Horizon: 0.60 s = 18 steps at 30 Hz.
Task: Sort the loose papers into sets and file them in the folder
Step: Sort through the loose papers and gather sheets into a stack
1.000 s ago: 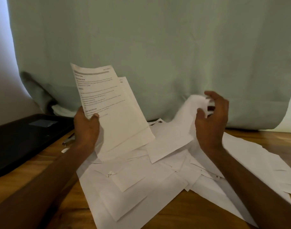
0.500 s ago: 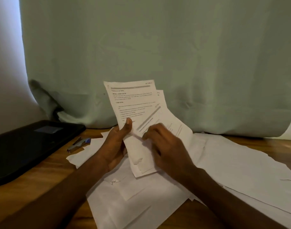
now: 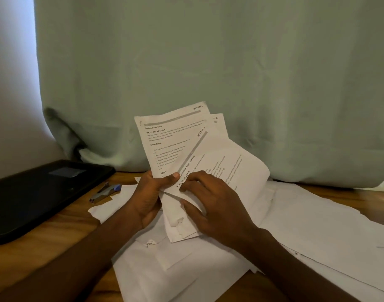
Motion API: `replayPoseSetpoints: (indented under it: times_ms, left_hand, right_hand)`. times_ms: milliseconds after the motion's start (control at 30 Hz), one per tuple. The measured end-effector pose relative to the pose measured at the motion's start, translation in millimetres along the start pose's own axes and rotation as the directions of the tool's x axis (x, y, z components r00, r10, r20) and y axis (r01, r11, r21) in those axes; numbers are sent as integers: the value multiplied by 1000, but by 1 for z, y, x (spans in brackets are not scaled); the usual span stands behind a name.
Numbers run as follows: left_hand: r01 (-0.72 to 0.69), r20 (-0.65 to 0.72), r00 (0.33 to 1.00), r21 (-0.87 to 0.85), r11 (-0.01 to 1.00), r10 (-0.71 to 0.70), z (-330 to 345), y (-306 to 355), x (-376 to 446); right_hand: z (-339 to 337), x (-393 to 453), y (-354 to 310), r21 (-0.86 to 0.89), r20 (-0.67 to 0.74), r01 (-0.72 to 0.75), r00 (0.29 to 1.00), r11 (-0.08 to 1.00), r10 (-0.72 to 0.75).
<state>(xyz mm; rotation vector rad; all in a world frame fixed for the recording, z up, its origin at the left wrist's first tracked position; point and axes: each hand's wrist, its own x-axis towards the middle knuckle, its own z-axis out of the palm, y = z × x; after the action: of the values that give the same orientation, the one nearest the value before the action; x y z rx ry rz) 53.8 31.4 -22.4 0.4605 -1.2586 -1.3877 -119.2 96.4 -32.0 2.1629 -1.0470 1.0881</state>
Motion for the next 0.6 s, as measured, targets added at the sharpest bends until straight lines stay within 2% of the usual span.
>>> replayPoseSetpoints:
  times_ms: [133,233,333,434,534,600]
  left_hand:
    - [0,-35,999,13,1000,1,-4,-1,3]
    - [-5,-75,997,-14,1000,4,-10,0,7]
    - [-23,-57,998,-37,999,20,-19,5,12]
    - [-17,-57,998,-56,998,14,-26,7,14]
    - [-8,-107,994,-63,998,1,-31,4,19]
    - [2,-191,982,-58,998,-13,-36,3,24]
  right_hand:
    - [-6,2,0,31,25,-15,1000,999,14]
    - [-19,7,8,19,-107,-109,988,994,110]
    - [-37,10,30,-87,-233,-379,907,921,351]
    - [-55,7,49,-87,-191,-618,780,781,596]
    - [-61,6,60,92,-69,-679,725,728,685]
    - [-61,4,63,180,-60,-698,695,693,716]
